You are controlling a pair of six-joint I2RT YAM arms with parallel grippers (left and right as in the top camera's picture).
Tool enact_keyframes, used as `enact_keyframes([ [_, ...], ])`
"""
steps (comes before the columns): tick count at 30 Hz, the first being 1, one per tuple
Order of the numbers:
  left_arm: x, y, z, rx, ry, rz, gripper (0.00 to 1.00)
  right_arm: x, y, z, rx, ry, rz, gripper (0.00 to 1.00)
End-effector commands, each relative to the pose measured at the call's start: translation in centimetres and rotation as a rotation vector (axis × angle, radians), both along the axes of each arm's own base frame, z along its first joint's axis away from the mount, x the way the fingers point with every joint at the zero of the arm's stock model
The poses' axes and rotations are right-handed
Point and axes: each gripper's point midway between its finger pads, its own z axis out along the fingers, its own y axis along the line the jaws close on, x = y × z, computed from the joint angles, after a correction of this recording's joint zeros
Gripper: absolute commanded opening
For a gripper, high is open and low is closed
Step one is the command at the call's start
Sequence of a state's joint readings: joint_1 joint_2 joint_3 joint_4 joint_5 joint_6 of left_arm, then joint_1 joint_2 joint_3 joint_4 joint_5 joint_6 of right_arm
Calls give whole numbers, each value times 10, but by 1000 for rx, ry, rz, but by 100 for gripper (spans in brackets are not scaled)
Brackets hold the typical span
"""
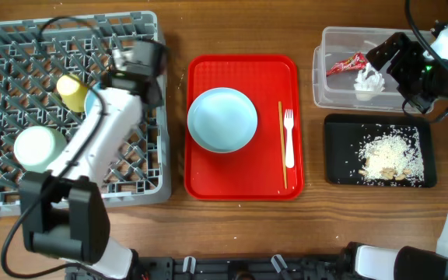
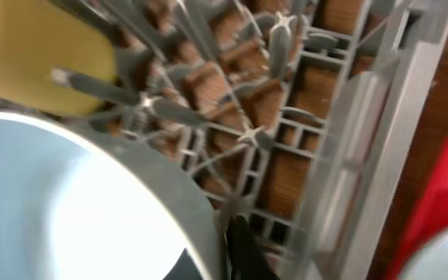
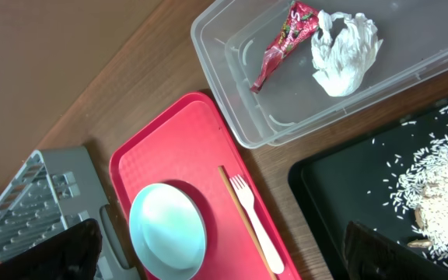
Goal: Sort waste into correct bins and load items into the dishwasher rack
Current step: 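Carry the light-blue bowl left over the dish rack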
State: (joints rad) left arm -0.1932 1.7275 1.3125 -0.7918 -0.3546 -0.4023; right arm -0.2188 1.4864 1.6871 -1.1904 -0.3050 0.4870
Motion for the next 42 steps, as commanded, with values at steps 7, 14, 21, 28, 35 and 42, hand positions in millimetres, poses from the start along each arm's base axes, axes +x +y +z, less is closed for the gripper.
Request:
enact_keyframes([
  [7, 15, -35, 25, -751, -45, -63, 4, 1, -1, -2, -17, 5, 5, 100],
  [14, 7, -28, 70, -1136, -88, -56, 4, 1, -1, -2, -17, 5, 6, 100],
  [21, -15, -2, 100, -1429, -79, 16, 4, 1, -1, -2, -17, 5, 6, 100],
  [28, -28, 19, 93, -1505, -98, 82, 4, 1, -1, -2, -17, 5, 6, 100],
  [35, -45, 48, 64, -1495, -127, 177, 4, 1, -1, -2, -17, 5, 6, 100],
  [42, -61, 83, 40, -1399, -131, 315, 13, 1, -1, -2, -17, 5, 6, 100],
])
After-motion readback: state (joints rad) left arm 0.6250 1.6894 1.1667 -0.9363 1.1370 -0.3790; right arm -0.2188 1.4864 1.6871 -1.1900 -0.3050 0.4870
